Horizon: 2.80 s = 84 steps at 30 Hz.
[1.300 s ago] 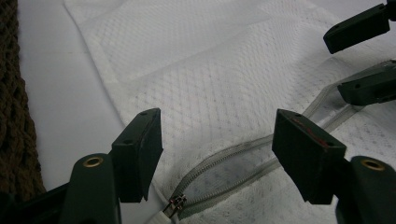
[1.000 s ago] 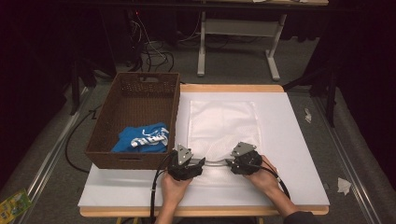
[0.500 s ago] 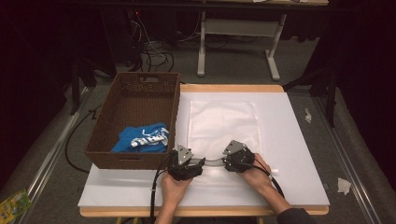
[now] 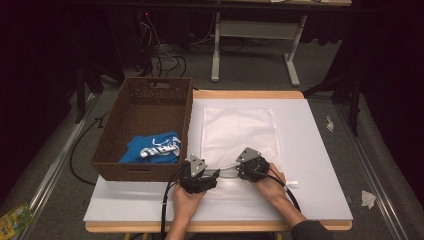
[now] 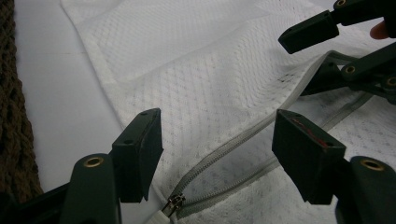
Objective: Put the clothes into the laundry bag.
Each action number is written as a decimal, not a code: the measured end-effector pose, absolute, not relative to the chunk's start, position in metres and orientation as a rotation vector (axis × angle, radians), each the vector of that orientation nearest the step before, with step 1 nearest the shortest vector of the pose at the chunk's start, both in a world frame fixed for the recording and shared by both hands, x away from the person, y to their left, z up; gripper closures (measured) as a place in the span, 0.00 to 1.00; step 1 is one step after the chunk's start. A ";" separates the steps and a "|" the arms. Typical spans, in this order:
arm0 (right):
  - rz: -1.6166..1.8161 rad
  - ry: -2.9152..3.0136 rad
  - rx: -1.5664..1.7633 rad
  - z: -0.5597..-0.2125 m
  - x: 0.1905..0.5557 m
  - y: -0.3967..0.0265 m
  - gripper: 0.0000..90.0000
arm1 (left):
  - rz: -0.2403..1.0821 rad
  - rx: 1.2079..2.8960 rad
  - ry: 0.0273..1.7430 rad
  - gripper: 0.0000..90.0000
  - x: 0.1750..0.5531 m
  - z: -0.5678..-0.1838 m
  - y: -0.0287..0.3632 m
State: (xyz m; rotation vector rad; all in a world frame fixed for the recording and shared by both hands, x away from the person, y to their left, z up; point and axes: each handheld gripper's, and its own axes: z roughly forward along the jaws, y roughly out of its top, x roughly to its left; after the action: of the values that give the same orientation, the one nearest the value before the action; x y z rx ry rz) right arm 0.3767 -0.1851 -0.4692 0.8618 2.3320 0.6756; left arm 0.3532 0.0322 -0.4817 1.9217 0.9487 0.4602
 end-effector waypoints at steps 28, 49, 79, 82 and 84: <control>0.756 2.353 0.866 -0.447 0.385 -0.188 0.99 | 0.470 1.982 0.983 0.35 0.357 -0.482 0.027; 0.836 2.355 0.878 -0.419 0.390 -0.195 0.99 | 0.455 1.998 0.996 0.35 0.359 -0.483 0.026; 0.869 2.309 0.852 -0.387 0.393 -0.197 0.99 | 0.450 1.996 1.009 0.36 0.360 -0.483 0.026; 0.863 2.301 0.841 -0.382 0.392 -0.198 0.99 | 0.447 1.997 1.011 0.36 0.360 -0.484 0.026; 0.867 2.295 0.838 -0.379 0.391 -0.198 0.99 | 0.446 1.999 1.013 0.36 0.360 -0.483 0.026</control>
State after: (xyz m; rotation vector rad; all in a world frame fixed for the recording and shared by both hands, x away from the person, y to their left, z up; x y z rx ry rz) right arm 0.3909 -0.1976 -0.3786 0.8381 2.2952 0.8669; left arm 0.3604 0.0261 -0.4834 1.9986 1.0132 0.4458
